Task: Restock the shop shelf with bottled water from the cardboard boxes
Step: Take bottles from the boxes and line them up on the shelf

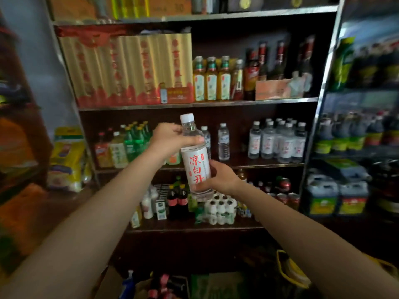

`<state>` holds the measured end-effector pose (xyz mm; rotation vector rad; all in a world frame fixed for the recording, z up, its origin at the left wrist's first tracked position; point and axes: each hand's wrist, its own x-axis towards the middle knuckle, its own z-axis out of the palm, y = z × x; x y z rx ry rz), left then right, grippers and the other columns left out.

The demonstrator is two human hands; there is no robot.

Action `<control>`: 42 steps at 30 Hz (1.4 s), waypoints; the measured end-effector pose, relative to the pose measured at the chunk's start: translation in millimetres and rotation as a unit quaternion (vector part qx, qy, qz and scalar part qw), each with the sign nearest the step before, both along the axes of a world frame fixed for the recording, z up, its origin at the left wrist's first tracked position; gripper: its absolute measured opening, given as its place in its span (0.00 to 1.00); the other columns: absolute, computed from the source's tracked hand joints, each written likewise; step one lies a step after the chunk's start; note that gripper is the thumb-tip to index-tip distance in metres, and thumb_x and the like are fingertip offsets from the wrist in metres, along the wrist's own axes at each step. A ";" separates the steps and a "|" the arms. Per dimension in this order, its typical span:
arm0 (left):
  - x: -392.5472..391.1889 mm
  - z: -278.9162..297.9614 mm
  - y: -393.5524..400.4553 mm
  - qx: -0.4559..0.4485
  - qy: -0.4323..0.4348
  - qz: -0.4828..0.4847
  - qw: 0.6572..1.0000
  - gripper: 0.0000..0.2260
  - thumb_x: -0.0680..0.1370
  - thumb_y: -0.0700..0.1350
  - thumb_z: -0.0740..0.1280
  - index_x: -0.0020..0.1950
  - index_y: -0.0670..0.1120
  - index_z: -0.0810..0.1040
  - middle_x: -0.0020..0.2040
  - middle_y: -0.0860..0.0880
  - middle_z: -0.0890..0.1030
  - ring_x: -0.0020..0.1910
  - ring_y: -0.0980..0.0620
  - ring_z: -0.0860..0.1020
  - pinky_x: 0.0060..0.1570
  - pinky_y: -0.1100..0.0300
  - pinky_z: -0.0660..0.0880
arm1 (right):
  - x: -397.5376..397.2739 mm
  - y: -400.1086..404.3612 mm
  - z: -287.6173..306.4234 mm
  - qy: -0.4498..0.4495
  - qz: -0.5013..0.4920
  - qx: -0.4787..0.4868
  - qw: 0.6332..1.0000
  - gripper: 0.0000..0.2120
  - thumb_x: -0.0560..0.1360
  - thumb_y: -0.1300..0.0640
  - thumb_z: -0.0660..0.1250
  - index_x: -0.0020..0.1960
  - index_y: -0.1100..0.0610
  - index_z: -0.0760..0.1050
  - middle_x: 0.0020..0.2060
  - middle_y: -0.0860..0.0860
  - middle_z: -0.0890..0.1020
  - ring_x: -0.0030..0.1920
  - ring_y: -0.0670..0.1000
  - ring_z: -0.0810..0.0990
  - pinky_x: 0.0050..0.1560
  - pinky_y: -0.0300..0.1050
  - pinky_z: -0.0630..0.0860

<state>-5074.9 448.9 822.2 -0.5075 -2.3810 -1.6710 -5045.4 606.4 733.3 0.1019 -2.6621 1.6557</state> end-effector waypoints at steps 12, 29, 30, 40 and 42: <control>-168.1 -29.2 129.0 -0.046 -0.014 -0.123 0.991 0.15 0.60 0.48 0.81 0.42 0.44 0.84 0.43 0.46 0.85 0.45 0.51 0.82 0.45 0.55 0.76 | -116.0 103.3 -27.5 -0.017 -0.149 0.009 0.989 0.30 0.62 0.55 0.81 0.60 0.55 0.72 0.46 0.43 0.78 0.48 0.44 0.77 0.41 0.32 0.72; -299.3 -59.7 284.0 -0.069 -0.028 -0.259 0.963 0.19 0.60 0.49 0.81 0.49 0.50 0.83 0.47 0.54 0.84 0.48 0.59 0.80 0.47 0.61 0.75 | -220.3 227.4 -58.8 -0.013 -0.329 0.030 0.944 0.31 0.61 0.54 0.81 0.60 0.55 0.73 0.49 0.46 0.80 0.46 0.44 0.76 0.45 0.38 0.72; -304.9 -62.6 295.4 -0.071 -0.030 -0.260 0.963 0.19 0.60 0.49 0.81 0.49 0.50 0.83 0.47 0.54 0.84 0.48 0.60 0.80 0.46 0.62 0.74 | -226.6 236.8 -63.5 -0.015 -0.335 0.028 0.941 0.32 0.60 0.53 0.82 0.59 0.55 0.73 0.50 0.47 0.81 0.46 0.44 0.77 0.45 0.38 0.73; -353.6 -94.5 406.6 -0.108 -0.044 -0.251 0.961 0.19 0.63 0.47 0.80 0.52 0.46 0.82 0.46 0.54 0.83 0.42 0.62 0.79 0.40 0.70 0.74 | -290.9 331.1 -101.4 -0.023 -0.403 0.026 0.915 0.28 0.60 0.54 0.81 0.56 0.57 0.73 0.47 0.48 0.81 0.50 0.49 0.80 0.46 0.39 0.74; -361.3 -104.6 421.9 -0.124 -0.038 -0.243 0.961 0.20 0.63 0.47 0.80 0.53 0.46 0.81 0.46 0.55 0.81 0.41 0.63 0.77 0.37 0.73 0.72 | -300.6 346.4 -112.7 -0.029 -0.415 0.032 0.909 0.28 0.61 0.55 0.81 0.56 0.58 0.73 0.49 0.50 0.82 0.50 0.50 0.80 0.48 0.41 0.75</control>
